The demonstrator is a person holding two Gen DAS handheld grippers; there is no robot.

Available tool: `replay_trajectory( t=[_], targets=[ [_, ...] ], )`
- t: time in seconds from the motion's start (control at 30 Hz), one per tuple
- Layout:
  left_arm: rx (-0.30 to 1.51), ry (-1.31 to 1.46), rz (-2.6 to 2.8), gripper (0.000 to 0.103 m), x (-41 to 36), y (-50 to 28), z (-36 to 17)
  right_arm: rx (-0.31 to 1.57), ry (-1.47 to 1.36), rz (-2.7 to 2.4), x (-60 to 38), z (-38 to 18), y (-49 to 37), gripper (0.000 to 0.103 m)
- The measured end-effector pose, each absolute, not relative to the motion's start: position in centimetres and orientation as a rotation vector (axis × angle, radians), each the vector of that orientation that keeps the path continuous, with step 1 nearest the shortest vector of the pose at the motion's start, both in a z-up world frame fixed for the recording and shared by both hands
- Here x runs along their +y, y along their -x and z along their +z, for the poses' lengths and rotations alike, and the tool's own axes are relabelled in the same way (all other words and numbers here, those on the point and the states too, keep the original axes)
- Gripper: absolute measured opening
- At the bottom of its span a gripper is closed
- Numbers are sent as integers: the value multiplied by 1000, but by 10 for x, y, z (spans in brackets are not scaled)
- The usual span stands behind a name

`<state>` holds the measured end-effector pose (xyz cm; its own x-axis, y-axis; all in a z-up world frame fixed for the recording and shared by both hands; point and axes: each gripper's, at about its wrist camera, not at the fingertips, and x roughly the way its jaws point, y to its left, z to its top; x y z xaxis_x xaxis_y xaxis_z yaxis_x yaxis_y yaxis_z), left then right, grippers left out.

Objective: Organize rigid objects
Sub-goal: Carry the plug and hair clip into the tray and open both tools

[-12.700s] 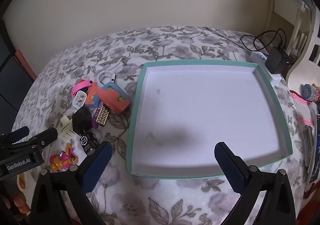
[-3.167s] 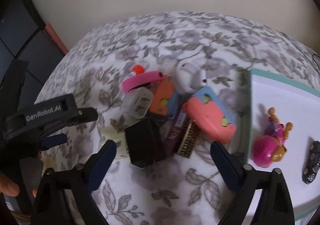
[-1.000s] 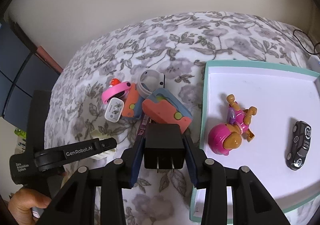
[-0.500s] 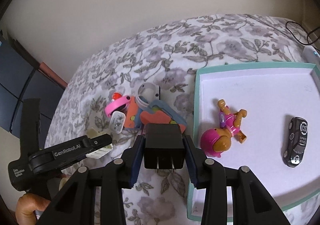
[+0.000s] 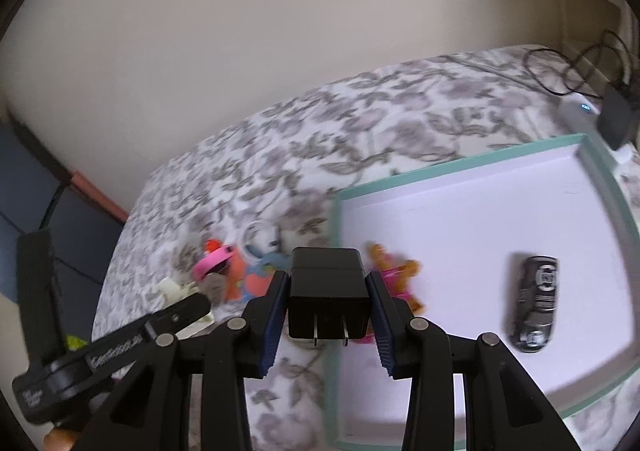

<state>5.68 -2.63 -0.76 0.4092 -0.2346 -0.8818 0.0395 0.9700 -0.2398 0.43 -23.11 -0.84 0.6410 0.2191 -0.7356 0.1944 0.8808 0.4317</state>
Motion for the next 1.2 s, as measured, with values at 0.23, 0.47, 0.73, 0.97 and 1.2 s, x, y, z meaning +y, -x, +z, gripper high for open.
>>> replay_trajectory(
  t=[0.23,0.47,0.73,0.97,1.2],
  targets=[
    [1127,81,-270,57,-74,-44,-7,871,-557,-95,-272,-17,4,42],
    [1133,35,-429,57,-122,-27,-10,856,-594,-263,-320,-22,18,42],
    [1091,-115,-518,57,-166,-7,-13,823,-684,-412,-363,-32,41,42],
    [1103,-197,-534,57,-185,-1,-29,826,-678,-491,-376,-38,48,42],
    [1127,-263,-512,58,-192,1,-45,875,-658,-493,-375,-50,43,42]
  ],
)
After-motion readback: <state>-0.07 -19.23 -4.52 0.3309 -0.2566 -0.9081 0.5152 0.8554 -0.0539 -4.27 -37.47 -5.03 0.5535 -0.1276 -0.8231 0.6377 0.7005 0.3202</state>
